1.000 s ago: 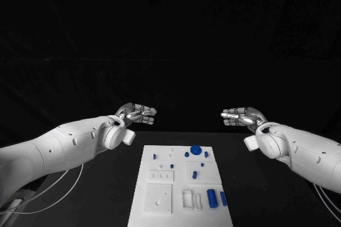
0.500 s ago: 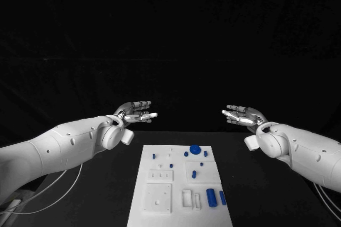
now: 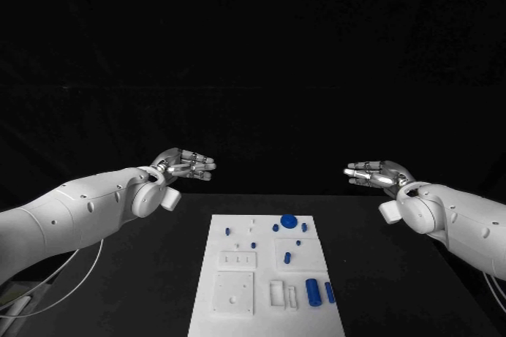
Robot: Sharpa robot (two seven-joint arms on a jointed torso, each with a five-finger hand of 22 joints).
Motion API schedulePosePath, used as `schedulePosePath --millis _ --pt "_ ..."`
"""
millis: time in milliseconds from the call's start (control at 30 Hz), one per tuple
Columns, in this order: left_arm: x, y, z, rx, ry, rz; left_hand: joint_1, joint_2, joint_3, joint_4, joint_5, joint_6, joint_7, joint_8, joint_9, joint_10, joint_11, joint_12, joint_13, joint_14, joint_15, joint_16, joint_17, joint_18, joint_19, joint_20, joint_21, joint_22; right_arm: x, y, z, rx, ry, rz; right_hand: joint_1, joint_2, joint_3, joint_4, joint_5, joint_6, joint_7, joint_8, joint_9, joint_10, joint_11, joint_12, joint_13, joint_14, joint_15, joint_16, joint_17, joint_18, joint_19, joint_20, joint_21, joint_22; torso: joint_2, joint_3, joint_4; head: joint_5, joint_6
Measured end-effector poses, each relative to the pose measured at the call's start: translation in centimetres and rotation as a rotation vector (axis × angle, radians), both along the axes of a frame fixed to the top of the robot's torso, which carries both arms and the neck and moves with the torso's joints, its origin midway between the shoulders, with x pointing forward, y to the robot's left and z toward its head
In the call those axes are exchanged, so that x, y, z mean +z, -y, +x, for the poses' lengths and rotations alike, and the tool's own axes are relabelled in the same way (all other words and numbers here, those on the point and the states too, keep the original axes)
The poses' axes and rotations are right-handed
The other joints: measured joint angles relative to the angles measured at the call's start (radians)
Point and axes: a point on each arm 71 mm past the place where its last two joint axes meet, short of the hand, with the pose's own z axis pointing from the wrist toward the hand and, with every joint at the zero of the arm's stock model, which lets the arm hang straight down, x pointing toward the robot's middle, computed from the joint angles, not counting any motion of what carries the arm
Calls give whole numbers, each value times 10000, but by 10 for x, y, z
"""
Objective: Assemble the parts on the task board
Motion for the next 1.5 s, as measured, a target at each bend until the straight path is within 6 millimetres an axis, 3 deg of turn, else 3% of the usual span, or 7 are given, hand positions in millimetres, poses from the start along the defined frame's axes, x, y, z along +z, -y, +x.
schedulePosePath --millis 333,500,733,833,1000,1133,1500 --pt "0 -19 -8 -189 -169 364 -58 409 127 -1395 596 1705 -576 651 1241 1970 -979 844 74 427 -1063 3485 2038 -621 -87 -1335 3170 2368 2 22 -3 -360 103 -439 -98 816 1231 -1750 771 2550 -645 321 719 3502 -1265 652 136 3190 -1215 532 829 1 3830 -1104 838 231 -11 1 -2 -12 -48" --pt "-1 -13 -13 -583 -269 452 -321 654 401 -1714 556 1217 -416 193 1678 1637 -888 1000 101 -436 -912 4114 2423 -621 -1357 -1203 4327 3468 3 17 -6 -160 179 -634 -175 899 1650 -2435 789 2913 -777 79 1249 4030 -1623 1200 357 3769 -1637 819 2491 -381 4983 -1853 831 146 -14 1 -10 -18 -72" --pt "-2 -1 -14 -907 -293 353 -899 598 549 -1640 -6 -289 64 -569 966 -51 21 -329 -19 -1302 -103 1738 1108 -621 -2163 -440 3308 2872 4 4 -7 204 271 -683 -944 819 1787 -2342 1041 1767 -440 26 984 2957 -1044 511 40 3182 -1303 123 2802 -380 4458 -1530 282 109 -18 -1 -14 -18 -106" --pt "-1 3 -13 -929 -275 220 -1200 315 422 -1420 -255 -845 81 -569 401 -1019 237 -356 -5 -1147 317 -65 387 -219 -2063 106 2331 2114 4 4 -7 230 310 -655 -1363 629 1721 -2286 1060 1361 -305 26 733 2216 -717 143 22 2499 -995 51 2287 -379 3900 -1195 31 109 -18 0 -10 -26 -110" --pt "-1 6 -12 -840 -218 -38 -968 -570 43 8 -256 -2328 69 -521 -310 -2745 357 -410 -24 -1789 829 -1594 -118 88 -1781 777 480 571 5 4 -6 195 365 -510 -1337 655 435 -1941 1060 675 -246 26 48 1034 -286 123 19 1375 -457 51 580 -335 2263 -583 17 94 -18 -7 -9 -27 -95" --pt "0 6 -11 -692 -151 -213 -518 -1071 14 1112 -255 -3069 15 -531 -359 -3859 326 -479 -100 -2285 935 -1599 -153 88 -1610 966 -150 -76 5 5 -6 131 408 -360 -881 843 -795 -1459 943 -616 -247 -13 -130 624 -86 103 -15 942 -205 51 -11 16 988 -258 -13 22 -18 -7 -9 -27 -93" --pt "2 1 -9 -243 32 -436 388 -1814 -290 2817 -255 -4193 -145 -644 -411 -6098 214 -558 -209 -4831 927 -1716 -288 240 -1639 1128 -808 -334 5 7 -6 6 467 -121 -789 675 -1127 -1007 665 -1973 -481 -89 -194 -1244 -68 6 -82 -1010 -82 1 -118 167 356 -59 -62 -3 -14 -2 -5 -34 -82"
